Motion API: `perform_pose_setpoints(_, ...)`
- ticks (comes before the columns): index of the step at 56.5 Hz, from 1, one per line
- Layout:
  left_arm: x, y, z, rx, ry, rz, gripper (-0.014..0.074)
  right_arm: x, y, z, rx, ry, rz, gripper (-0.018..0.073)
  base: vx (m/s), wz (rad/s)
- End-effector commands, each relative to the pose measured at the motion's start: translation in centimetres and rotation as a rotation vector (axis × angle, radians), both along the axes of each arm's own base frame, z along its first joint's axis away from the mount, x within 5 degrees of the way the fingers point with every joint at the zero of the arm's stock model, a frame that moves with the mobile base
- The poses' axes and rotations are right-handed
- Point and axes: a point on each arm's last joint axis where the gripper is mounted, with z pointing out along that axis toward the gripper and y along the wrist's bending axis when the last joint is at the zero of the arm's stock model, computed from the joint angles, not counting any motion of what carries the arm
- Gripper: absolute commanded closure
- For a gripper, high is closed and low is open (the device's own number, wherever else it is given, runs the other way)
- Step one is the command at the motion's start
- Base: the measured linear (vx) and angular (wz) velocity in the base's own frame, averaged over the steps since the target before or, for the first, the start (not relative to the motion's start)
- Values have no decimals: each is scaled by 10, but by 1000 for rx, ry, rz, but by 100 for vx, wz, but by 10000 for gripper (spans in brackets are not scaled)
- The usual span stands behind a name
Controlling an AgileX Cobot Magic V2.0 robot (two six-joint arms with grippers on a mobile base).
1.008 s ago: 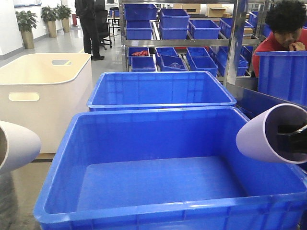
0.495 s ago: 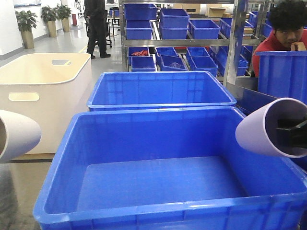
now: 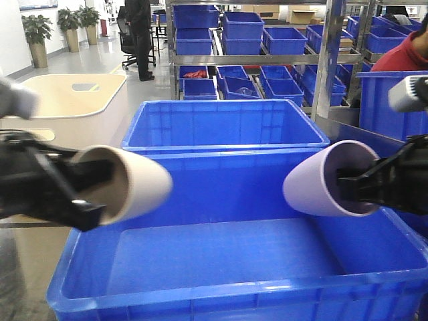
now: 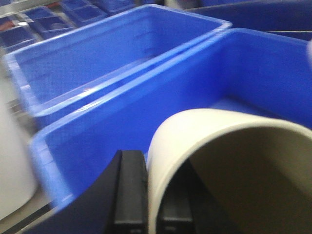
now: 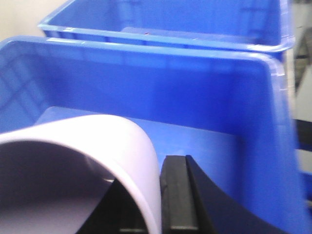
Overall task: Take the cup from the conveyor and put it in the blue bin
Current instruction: 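Open both grippers to drop the cups into the blue bin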
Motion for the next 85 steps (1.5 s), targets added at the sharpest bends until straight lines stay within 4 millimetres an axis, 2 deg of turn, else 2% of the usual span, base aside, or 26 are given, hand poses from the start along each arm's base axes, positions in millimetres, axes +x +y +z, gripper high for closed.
perform_pose_setpoints(1,13,-12,17,-79,-74,-4,596,5,0,16,56,-108,-16,564,0,0)
perform_pose_setpoints(10,35,-24,-2,-59,-10,-6,580,15,2,8,58,-73,-15,535,0,0)
perform_pose_setpoints(11,44,-28,-13,-44,23,-6,542,19,3,4,55,-60,-16,477,0,0)
perform_pose_setpoints(14,48,-30,-19,-37,39,-6,500,21,4,2,54,-53,-16,430,0,0)
perform_pose_setpoints(19,50,-31,-22,-32,48,-6,416,23,4,0,49,-47,-16,330,0,0)
perform_pose_setpoints(27,51,-31,-22,-32,49,-6,217,24,4,-1,50,-48,-19,144,0,0)
perform_pose_setpoints(34,48,-31,-20,-32,49,-11,99,25,4,0,51,-53,-22,59,0,0)
perform_pose_setpoints(39,43,-29,-15,-39,35,-12,74,24,4,0,50,-51,-21,43,0,0)
perform_pose_setpoints(50,21,-18,11,-65,-47,-13,113,24,4,-1,49,-45,-18,48,0,0)
perform_pose_setpoints(56,1,-11,25,-74,-63,-37,185,24,4,-1,49,-45,-18,48,0,0)
perform_pose_setpoints(62,-20,-5,35,-78,-51,-67,296,24,4,-1,49,-45,-18,48,0,0)
perform_pose_setpoints(72,-45,1,39,-59,11,-125,467,24,4,-1,49,-45,-18,48,0,0)
perform_pose_setpoints(85,-50,2,38,-43,37,-143,584,24,4,-1,50,-45,-18,48,0,0)
